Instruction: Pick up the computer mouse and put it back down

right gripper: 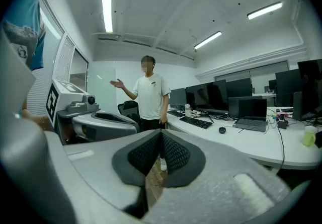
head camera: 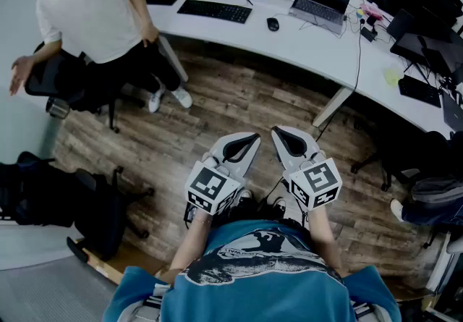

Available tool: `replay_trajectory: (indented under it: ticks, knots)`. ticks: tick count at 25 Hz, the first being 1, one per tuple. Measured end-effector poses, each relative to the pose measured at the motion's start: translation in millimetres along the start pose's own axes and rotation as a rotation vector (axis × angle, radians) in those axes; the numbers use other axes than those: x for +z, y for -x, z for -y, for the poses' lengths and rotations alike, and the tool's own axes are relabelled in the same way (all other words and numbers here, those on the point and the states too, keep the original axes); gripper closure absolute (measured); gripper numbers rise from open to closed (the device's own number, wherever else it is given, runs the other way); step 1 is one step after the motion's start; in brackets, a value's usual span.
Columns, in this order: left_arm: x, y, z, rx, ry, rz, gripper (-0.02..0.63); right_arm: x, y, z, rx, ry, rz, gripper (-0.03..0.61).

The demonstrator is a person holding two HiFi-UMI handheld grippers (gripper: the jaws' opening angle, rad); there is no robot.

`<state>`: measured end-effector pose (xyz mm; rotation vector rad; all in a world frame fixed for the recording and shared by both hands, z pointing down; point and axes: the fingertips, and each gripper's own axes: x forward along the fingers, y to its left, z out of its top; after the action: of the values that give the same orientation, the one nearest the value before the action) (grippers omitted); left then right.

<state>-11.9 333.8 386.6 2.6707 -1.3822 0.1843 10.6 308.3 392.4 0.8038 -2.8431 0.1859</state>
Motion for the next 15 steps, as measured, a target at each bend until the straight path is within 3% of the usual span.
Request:
replay_trajectory:
  ticks: [15]
  knots:
    - [-2,19,-34,-0.016,-0.010,0.001,0.600,-3,-37,-16,0.002,-0.097,0.027,0.577]
